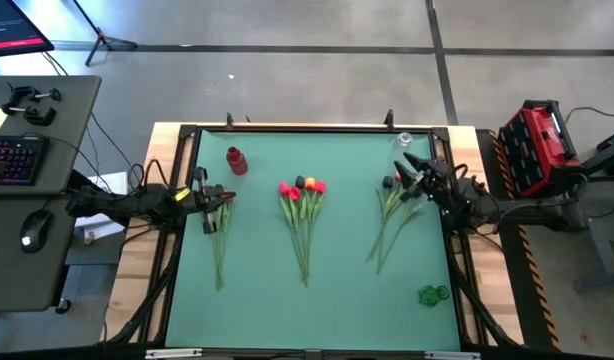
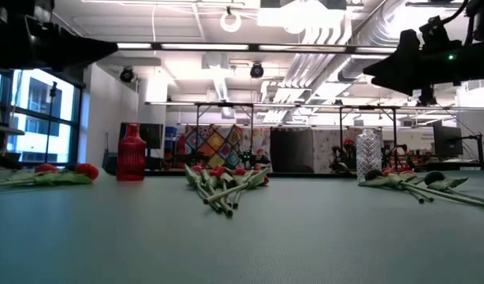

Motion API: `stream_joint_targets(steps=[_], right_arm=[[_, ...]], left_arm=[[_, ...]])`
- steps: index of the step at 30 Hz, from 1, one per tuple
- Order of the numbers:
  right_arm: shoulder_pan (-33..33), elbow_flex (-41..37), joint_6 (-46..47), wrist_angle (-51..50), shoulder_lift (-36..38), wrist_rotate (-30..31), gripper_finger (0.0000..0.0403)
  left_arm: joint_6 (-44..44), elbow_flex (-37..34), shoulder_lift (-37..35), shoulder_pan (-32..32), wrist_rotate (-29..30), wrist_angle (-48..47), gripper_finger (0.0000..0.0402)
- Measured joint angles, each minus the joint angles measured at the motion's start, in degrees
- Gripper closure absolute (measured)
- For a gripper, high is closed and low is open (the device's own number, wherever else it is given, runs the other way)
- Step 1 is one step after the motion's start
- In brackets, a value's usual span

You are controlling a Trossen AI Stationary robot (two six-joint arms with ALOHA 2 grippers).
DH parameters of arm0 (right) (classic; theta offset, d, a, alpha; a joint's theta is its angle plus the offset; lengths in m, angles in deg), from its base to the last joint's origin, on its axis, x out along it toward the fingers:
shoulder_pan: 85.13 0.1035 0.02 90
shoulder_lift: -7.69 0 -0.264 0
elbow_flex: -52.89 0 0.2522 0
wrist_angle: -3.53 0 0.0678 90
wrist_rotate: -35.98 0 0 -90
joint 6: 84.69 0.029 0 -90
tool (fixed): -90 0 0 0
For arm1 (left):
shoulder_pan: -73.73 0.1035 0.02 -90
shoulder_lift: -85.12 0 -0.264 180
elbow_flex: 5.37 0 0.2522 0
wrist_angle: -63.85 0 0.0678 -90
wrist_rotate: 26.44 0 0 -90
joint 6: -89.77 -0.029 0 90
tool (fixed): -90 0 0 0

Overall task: Sort flowers into vase by color
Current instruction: Put the black tulip into the transparent vase

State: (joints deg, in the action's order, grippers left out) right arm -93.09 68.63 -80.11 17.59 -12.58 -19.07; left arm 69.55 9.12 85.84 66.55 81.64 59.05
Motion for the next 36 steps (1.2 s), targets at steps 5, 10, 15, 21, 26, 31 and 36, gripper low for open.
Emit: stream_joint_targets(steps=[5,10,15,21,26,31,36], right_arm=[[-1.07,0.00,-0.09,5.69,-1.11,-7.64,0.0192],[-1.05,0.00,-0.09,10.02,-1.07,-13.83,0.0192],[-1.03,0.00,2.81,7.67,-1.10,-14.29,0.0192],[-1.01,0.00,7.34,9.05,-1.07,-14.42,0.0192],[-1.01,0.00,9.39,7.96,-1.09,-14.48,0.0192],[-1.05,0.00,8.23,9.35,-1.05,-14.03,0.0193],[-1.05,0.00,11.73,6.46,-1.09,-14.03,0.0216]], left_arm=[[4.55,0.00,0.00,0.00,-0.03,-0.08,0.0401],[5.08,0.00,0.00,0.00,-0.04,-0.08,0.0401],[5.08,0.00,0.00,0.02,-0.04,-0.10,0.0401],[5.08,0.00,0.00,0.02,-0.06,-0.10,0.0401],[5.09,0.00,0.00,0.01,-0.06,-0.12,0.0401],[5.08,0.00,0.00,0.02,-0.06,-0.12,0.0401],[5.08,0.00,0.00,0.02,-0.06,-0.13,0.0401]])
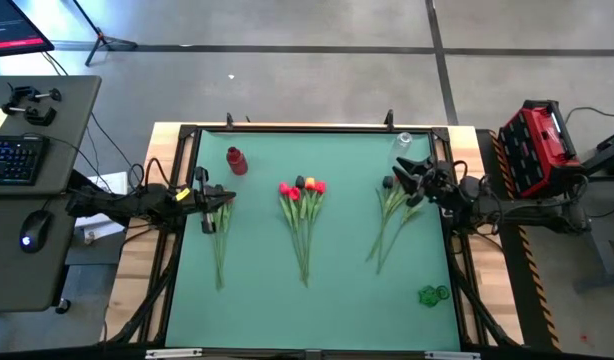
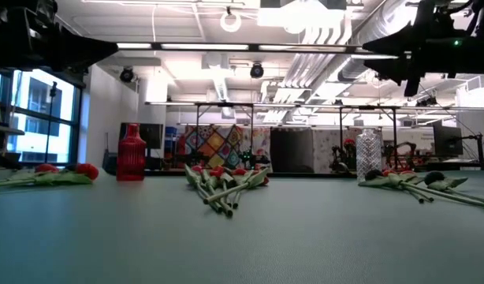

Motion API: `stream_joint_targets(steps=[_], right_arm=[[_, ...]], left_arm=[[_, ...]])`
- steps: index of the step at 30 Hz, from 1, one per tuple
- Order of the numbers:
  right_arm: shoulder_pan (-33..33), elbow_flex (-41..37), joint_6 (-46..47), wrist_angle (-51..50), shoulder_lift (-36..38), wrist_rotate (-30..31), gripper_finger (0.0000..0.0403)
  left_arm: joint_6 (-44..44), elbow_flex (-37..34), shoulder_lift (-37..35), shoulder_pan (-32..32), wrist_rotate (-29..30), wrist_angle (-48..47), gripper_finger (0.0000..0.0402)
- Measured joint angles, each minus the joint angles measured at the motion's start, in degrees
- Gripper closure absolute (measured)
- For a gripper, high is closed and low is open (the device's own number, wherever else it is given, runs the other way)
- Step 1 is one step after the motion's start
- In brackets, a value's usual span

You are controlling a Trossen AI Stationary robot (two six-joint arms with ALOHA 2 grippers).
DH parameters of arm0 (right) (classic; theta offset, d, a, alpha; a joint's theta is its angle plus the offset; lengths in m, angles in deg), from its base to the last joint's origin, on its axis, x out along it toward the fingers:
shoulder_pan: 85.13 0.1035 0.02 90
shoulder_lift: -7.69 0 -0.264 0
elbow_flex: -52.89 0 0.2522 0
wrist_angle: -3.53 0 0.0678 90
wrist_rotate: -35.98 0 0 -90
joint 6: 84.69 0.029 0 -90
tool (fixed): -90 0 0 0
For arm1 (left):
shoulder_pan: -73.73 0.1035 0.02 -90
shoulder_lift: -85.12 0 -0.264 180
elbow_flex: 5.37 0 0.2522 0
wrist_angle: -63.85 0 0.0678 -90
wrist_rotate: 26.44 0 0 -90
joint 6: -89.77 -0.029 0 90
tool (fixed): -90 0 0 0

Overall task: Sort flowers into vase by color
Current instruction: Put the black tulip into the transparent vase

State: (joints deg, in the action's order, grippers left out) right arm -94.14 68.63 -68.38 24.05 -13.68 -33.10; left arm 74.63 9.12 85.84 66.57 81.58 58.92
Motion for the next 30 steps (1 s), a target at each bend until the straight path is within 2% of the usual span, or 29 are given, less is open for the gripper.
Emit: stream_joint_targets(steps=[7,14,20,24,30], right_arm=[[-0.13,0.00,0.18,-4.96,0.10,0.02,0.0278],[-0.48,0.15,-4.68,-0.33,0.15,0.91,0.0316],[-1.03,1.38,-4.21,-12.22,-0.42,-0.42,0.0360],[-1.03,1.40,-8.28,-11.87,-0.36,-0.46,0.0382],[-1.03,1.40,-6.66,-12.76,-0.37,3.30,0.0400]], left_arm=[[0.00,0.00,0.00,-0.02,0.00,-0.02,0.0401],[0.00,0.00,0.00,0.00,-0.02,-0.01,0.0401],[0.01,-0.02,0.00,0.00,0.00,-0.02,0.0401],[0.00,-0.02,0.00,-0.01,-0.02,-0.02,0.0401],[0.00,-0.04,0.00,-0.01,-0.02,-0.02,0.0401]])
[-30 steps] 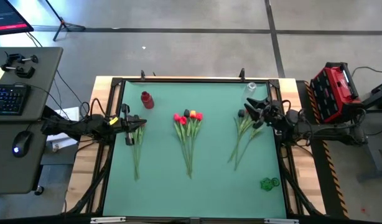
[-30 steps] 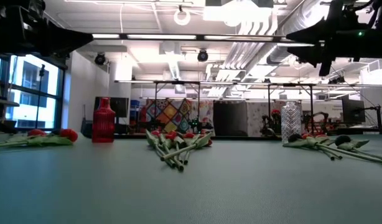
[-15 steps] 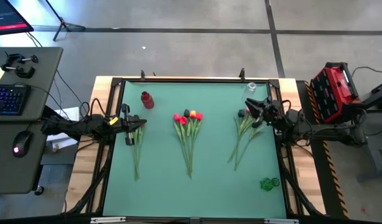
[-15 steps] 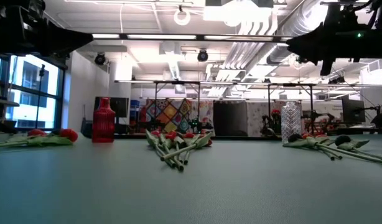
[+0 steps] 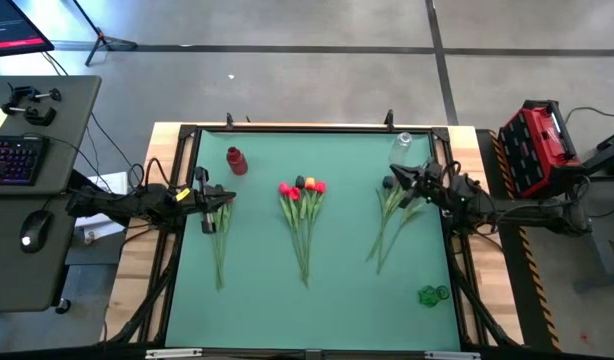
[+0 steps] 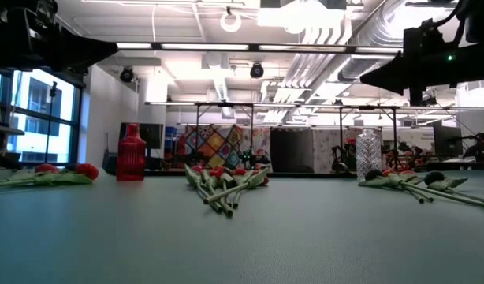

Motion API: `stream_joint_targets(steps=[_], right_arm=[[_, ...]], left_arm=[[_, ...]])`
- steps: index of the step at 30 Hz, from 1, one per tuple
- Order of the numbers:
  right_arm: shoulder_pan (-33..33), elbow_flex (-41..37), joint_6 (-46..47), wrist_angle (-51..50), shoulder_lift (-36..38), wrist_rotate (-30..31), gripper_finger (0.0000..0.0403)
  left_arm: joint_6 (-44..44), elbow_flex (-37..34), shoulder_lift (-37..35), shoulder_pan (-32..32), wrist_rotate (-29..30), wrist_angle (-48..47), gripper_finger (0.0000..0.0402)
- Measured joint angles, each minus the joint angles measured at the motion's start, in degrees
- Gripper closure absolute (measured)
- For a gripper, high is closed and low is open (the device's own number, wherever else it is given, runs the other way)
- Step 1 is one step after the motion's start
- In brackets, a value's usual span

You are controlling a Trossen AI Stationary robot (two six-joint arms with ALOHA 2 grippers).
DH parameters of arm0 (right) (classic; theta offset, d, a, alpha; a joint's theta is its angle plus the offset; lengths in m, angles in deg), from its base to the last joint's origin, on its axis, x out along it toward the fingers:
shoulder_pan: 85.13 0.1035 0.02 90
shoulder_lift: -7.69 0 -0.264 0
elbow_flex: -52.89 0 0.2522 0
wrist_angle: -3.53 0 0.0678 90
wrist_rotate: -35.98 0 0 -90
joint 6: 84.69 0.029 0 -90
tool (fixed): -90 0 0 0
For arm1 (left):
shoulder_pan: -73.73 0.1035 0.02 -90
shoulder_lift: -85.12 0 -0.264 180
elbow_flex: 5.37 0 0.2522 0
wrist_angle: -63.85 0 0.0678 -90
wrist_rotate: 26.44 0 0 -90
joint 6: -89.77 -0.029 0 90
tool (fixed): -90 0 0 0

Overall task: Sort flowers into vase by color
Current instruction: Put the black tulip into the transparent vase

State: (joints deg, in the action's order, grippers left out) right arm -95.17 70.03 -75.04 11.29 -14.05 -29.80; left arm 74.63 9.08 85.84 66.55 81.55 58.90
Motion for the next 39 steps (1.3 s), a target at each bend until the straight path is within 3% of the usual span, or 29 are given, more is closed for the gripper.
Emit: stream_joint_targets(steps=[6,17,24,27,32,37,39], right_arm=[[0.00,0.00,-3.16,-0.32,-0.06,0.24,0.0394],[0.05,0.00,0.83,-2.50,-0.07,1.07,0.0393],[0.04,0.00,2.13,-2.43,-0.09,4.18,0.0393],[0.07,0.00,3.40,-2.45,-0.09,3.62,0.0393],[0.07,0.00,4.54,-2.45,-0.09,2.26,0.0393],[0.07,0.18,9.64,-3.73,-0.09,2.59,0.0398],[0.07,1.82,10.10,-9.97,-0.09,3.80,0.0401]], left_arm=[[-1.90,0.00,0.00,0.00,0.12,-0.06,0.0401],[-2.64,0.00,0.00,0.00,0.31,0.20,0.0401],[0.16,-0.01,-0.02,-0.01,-1.04,9.61,0.0401],[5.36,0.00,-0.03,-0.01,-0.72,9.65,0.0401],[19.76,-0.02,0.57,0.41,5.11,1.86,0.0401],[27.84,-0.02,0.63,1.08,3.89,0.53,0.0401],[30.09,-0.02,0.63,1.45,2.94,1.32,0.0401]])
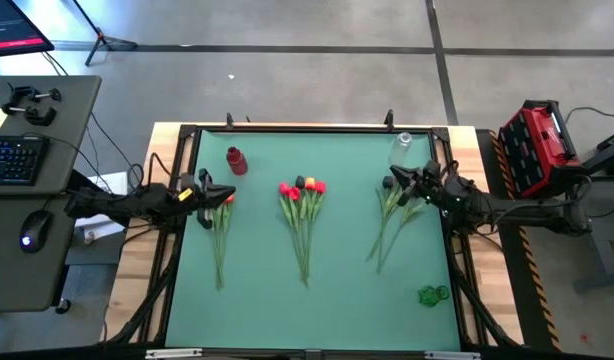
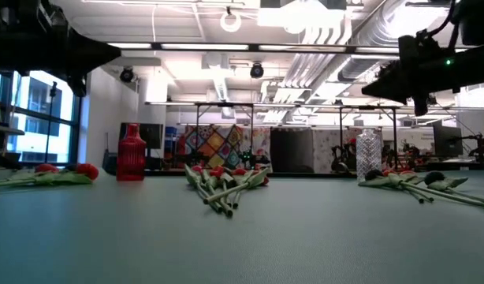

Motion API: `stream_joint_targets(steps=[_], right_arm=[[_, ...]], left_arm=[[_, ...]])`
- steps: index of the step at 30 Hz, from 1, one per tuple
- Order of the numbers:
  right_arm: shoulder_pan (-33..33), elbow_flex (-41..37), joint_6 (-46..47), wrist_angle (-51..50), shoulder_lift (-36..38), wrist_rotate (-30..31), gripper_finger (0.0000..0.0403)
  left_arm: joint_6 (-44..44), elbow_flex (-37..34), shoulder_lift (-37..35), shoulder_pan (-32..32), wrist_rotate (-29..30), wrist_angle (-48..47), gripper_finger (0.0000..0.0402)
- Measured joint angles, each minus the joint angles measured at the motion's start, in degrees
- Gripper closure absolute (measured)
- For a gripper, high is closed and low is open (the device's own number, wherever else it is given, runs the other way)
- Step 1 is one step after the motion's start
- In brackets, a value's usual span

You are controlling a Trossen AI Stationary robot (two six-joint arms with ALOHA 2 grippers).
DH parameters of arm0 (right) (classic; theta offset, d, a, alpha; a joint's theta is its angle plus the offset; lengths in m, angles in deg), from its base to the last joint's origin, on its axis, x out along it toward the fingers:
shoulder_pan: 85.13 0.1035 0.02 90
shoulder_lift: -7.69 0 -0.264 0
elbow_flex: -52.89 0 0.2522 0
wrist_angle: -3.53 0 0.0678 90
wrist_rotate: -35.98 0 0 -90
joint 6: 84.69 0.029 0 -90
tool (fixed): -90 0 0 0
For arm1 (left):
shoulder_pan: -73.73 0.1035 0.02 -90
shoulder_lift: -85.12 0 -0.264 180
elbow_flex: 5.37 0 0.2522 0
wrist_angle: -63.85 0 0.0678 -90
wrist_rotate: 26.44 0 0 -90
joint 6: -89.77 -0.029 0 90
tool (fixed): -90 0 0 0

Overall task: Sort flowers into vase by color
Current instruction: Put the black tulip into the transparent vase

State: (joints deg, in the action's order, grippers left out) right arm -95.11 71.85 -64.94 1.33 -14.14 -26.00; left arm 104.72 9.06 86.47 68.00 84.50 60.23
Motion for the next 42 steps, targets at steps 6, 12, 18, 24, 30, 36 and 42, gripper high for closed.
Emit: stream_joint_targets(steps=[6,12,18,24,30,36,42], right_arm=[[-0.02,7.24,8.87,-23.82,-0.02,3.54,0.0400],[0.00,13.78,15.19,-39.29,-0.86,2.12,0.0400],[-0.17,19.70,23.04,-50.05,-6.41,0.75,0.0400],[-0.17,22.21,25.41,-50.63,-14.29,0.86,0.0400],[-0.17,22.49,26.82,-49.17,-19.50,3.38,0.0400],[-0.17,22.40,30.11,-53.01,-22.77,1.45,0.0400],[-0.17,22.86,26.16,-51.81,-23.18,0.91,0.0400]], left_arm=[[1.42,0.02,-0.02,0.25,0.29,3.88,0.0401],[1.08,0.02,0.00,0.25,5.09,4.49,0.0401],[-0.48,0.02,0.04,0.25,9.53,4.07,0.0401],[-4.92,0.02,0.35,0.25,11.58,3.81,0.0401],[-10.88,0.03,0.37,0.25,17.45,3.16,0.0401],[-16.29,0.04,0.39,0.23,23.15,3.00,0.0401],[-19.76,0.07,0.39,0.25,25.59,2.37,0.0401]])
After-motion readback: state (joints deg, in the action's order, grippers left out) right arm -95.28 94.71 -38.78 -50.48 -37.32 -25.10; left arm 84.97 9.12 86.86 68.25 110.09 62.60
